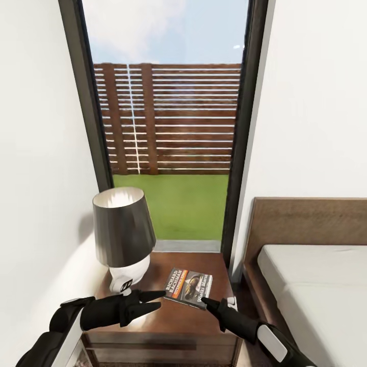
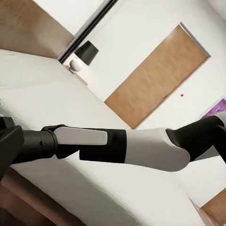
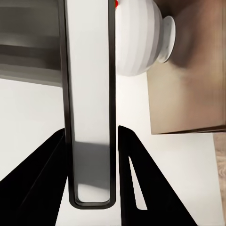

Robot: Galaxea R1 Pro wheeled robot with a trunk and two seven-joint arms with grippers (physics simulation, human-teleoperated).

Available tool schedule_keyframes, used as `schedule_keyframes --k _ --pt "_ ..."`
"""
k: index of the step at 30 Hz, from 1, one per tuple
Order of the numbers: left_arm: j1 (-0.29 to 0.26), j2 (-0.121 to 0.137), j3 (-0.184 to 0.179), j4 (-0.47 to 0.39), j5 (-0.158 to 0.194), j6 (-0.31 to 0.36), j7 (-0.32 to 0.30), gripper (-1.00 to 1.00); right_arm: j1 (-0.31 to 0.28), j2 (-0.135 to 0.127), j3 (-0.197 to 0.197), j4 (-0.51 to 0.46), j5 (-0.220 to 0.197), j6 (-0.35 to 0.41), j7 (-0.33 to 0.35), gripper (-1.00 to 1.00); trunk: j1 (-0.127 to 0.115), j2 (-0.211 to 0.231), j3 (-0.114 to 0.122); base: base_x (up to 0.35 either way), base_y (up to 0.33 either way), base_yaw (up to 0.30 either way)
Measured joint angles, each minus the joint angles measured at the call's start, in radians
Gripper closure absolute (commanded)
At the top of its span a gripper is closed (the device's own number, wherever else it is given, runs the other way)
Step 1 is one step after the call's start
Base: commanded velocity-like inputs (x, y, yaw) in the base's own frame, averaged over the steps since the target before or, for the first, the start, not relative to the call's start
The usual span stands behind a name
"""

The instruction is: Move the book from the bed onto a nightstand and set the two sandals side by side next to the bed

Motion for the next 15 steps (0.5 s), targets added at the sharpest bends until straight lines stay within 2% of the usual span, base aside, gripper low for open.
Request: schedule_keyframes --k 15 --pt "0.0 0.0 0.001 0.0 0.0 0.0 0.0 -1.0 0.0 -0.001 0.0 0.0 0.0 0.0 0.0 1.0 0.058 -0.105 -0.047 0.0 0.0 0.0"
